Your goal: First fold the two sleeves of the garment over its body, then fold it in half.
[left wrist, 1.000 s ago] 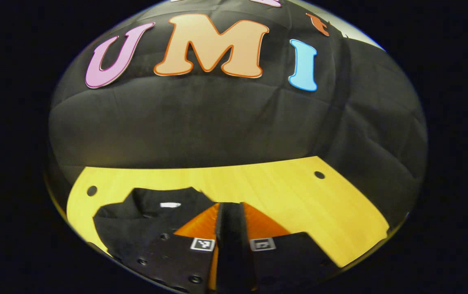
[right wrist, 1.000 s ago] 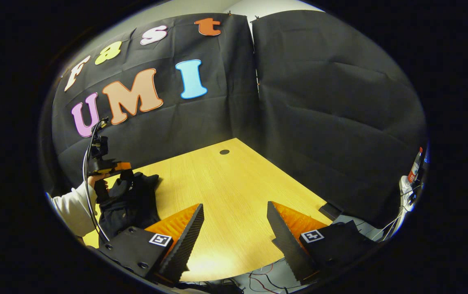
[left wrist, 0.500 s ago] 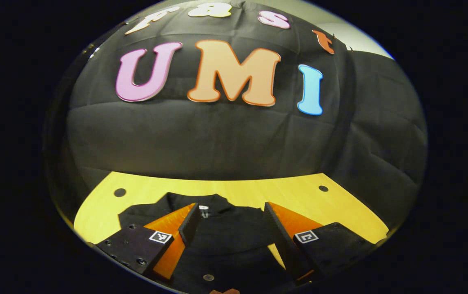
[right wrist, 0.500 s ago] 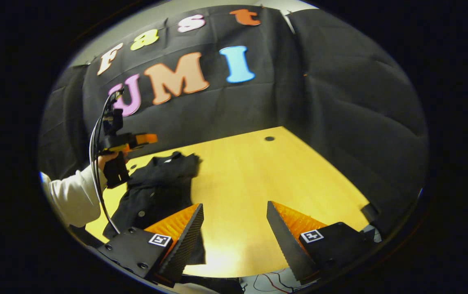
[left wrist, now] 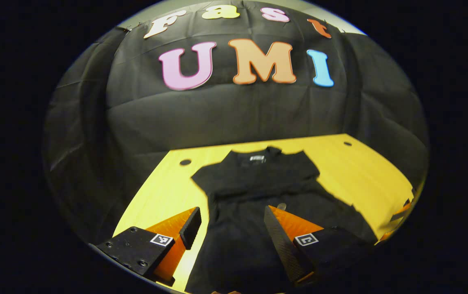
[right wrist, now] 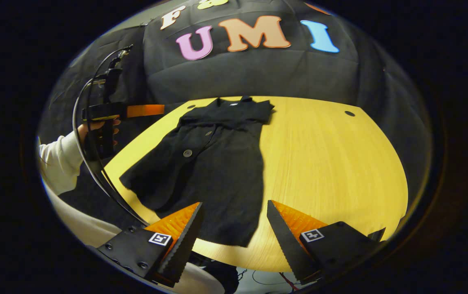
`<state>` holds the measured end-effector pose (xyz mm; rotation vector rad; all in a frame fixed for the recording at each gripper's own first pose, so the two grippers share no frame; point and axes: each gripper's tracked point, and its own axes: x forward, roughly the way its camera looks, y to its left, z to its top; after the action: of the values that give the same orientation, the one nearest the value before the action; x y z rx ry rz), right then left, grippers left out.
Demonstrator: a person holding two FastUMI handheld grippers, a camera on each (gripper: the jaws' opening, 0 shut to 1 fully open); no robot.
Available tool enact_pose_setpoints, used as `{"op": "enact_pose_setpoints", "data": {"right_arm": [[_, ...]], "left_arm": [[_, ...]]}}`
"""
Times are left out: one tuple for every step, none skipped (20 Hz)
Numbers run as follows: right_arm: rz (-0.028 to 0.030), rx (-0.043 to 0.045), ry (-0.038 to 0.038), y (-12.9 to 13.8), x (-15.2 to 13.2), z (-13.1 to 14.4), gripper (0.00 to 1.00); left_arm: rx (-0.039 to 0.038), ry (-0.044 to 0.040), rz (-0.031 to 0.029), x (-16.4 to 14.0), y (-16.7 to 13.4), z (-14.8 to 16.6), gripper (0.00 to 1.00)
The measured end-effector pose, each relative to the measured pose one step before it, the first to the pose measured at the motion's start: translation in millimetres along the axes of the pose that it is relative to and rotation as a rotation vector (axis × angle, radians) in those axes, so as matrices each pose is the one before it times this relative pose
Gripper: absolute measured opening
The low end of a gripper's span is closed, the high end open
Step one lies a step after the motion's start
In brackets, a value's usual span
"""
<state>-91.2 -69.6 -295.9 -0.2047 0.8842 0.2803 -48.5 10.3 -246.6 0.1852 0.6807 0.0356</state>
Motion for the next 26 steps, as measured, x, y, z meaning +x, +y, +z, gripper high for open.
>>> {"op": "enact_pose_setpoints", "data": {"right_arm": [[0.00742,-0.02449,0.01998,1.63,5.16,-4.70,0.99],[0.00569,-0.02667,0.01848,2.35,4.86,-4.25,0.99],[-0.00137,-0.02878,0.01808,2.03,4.33,-5.21,0.99],[-0.00841,-0.02799,0.01658,-0.27,3.70,-4.86,0.99],[-0.00467,-0.02182,0.01924,1.53,3.01,-6.55,0.99],[0.00056,-0.01265,0.02077,2.72,1.97,-5.22,0.99],[0.00554,-0.00561,0.01699,2.38,0.32,-4.38,0.99],[0.00054,-0.00392,0.01353,0.33,0.75,-3.79,0.99],[-0.00443,-0.01164,-0.00263,-1.58,0.63,-1.30,0.99],[-0.00097,0.00255,-0.00572,0.61,2.03,1.26,1.00],[-0.00085,0.00115,0.00547,-0.39,0.02,-1.08,0.96],[0.00079,-0.00175,-0.01012,0.18,0.51,1.91,0.96],[-0.00023,-0.00575,0.00344,-0.39,0.86,-1.45,0.97],[-0.00104,-0.00389,-0.00301,-0.27,0.35,0.59,0.97],[0.00277,0.00007,0.00445,0.51,1.06,-0.16,0.99],[0.00318,0.00102,-0.00064,1.81,-0.09,1.42,0.98],[0.00428,0.00242,0.00420,1.87,0.78,1.26,0.95],[0.00455,0.00618,-0.00113,2.46,1.06,3.47,0.91],[0.00502,0.01194,0.00403,3.40,1.56,0.45,0.79],[-0.00022,0.01164,0.00222,2.55,0.32,1.50,0.69],[0.00700,0.00533,0.00587,2.70,1.18,1.96,0.60],[0.00299,0.00112,0.00148,2.88,0.52,1.50,0.53],[0.00195,-0.00090,0.00156,2.32,0.81,0.94,0.46],[-0.00583,0.00463,-0.00020,0.54,1.36,1.59,0.39],[-0.00778,-0.00200,0.00268,0.83,0.10,0.52,0.37],[0.00995,-0.00255,-0.00263,2.90,0.48,1.28,0.37]], "left_arm": [[-0.00967,0.04618,0.01567,-10.70,5.28,-25.17,0.92],[-0.00902,0.05657,0.01172,-8.83,3.45,-27.39,0.92],[-0.00883,0.07253,0.00912,-8.98,2.58,-28.65,0.92],[-0.01536,0.06924,0.00054,-5.53,1.29,-26.27,0.92],[-0.01762,0.04114,0.00298,-5.58,2.46,-21.94,0.94],[-0.01647,0.02754,0.00415,0.84,1.74,-10.45,0.92],[-0.01456,0.02779,0.00820,-1.39,2.25,-12.33,0.92],[-0.01342,0.02362,0.00611,1.62,2.22,-9.39,0.92],[-0.00390,0.01746,0.00656,1.25,2.62,-10.74,0.92],[-0.00084,0.02113,0.00627,-1.22,1.92,-9.56,0.92],[-0.01052,0.03215,-0.00133,-5.61,2.67,-13.06,0.92],[-0.01467,-0.05307,0.00357,-3.13,1.77,9.02,0.93],[-0.01504,0.02061,-0.00524,1.07,-4.42,-4.29,0.93],[-0.01075,0.00302,0.00758,-2.06,0.53,-2.39,0.90],[-0.02305,-0.01888,0.00972,3.67,-0.10,2.54,0.94],[-0.02868,0.01008,0.00696,0.48,-2.07,-2.02,0.91],[-0.00720,-0.02095,0.00058,-0.92,-1.76,3.17,0.91],[0.00674,0.01149,-0.01384,1.38,-4.68,-3.30,0.89],[0.01920,-0.00408,-0.00835,-0.49,-3.38,0.27,0.85],[0.01769,0.01175,-0.02048,2.00,-5.04,0.03,0.78],[0.01926,0.00123,-0.01821,-0.10,-3.73,0.60,0.70],[0.01926,0.00007,-0.01315,1.84,-4.15,0.93,0.62],[0.02069,-0.00224,-0.00597,-0.51,-0.14,0.58,0.53],[0.02440,-0.00679,-0.00567,1.18,-2.39,2.86,0.33],[0.02696,0.00259,0.00263,-0.78,-1.85,-2.25,0.27],[0.02820,-0.00270,0.00096,0.53,-1.72,1.32,0.17]]}}
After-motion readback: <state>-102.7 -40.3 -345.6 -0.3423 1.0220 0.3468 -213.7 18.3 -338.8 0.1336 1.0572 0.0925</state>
